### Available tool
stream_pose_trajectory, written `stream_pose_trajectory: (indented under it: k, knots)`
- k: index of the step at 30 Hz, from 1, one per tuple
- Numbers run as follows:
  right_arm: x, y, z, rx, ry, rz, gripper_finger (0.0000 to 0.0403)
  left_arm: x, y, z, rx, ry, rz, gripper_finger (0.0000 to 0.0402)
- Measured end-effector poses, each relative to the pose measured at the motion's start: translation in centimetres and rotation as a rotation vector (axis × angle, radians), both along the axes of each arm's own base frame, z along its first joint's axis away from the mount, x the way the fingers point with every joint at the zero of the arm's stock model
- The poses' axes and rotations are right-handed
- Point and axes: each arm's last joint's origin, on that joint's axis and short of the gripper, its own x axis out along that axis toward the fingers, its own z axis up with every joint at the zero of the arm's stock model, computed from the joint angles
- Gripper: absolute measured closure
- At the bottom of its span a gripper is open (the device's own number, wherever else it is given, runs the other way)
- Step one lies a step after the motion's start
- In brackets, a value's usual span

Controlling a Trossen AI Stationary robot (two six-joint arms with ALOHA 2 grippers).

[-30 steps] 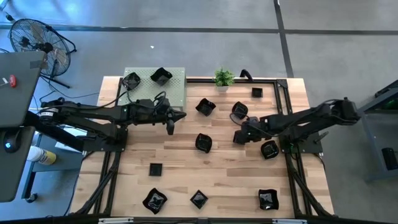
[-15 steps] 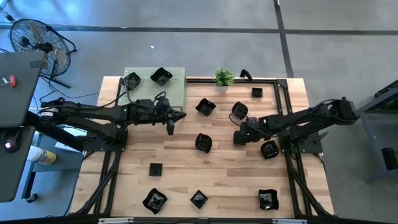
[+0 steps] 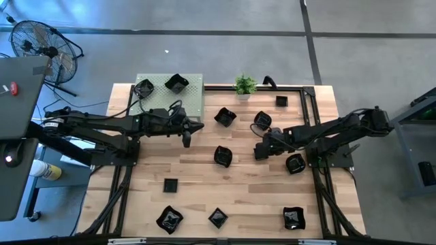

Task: Pick & Place Mini shaped plates
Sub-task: Put the black square plate on the shelf

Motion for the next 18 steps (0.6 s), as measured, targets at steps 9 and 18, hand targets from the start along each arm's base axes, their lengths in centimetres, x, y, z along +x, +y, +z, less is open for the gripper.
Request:
stream_pose_trajectory:
  k: [9, 18]
  knots:
    - [0.08, 0.10, 0.03, 0.029, -0.009, 0.019, 0.0393, 0.00, 0.00, 0.00, -0.005, -0.001, 0.001, 0.0401]
    - [0.18, 0.06, 0.07, 0.012, -0.020, 0.022, 0.0327, 0.00, 0.00, 0.01, -0.005, -0.002, 0.002, 0.0401]
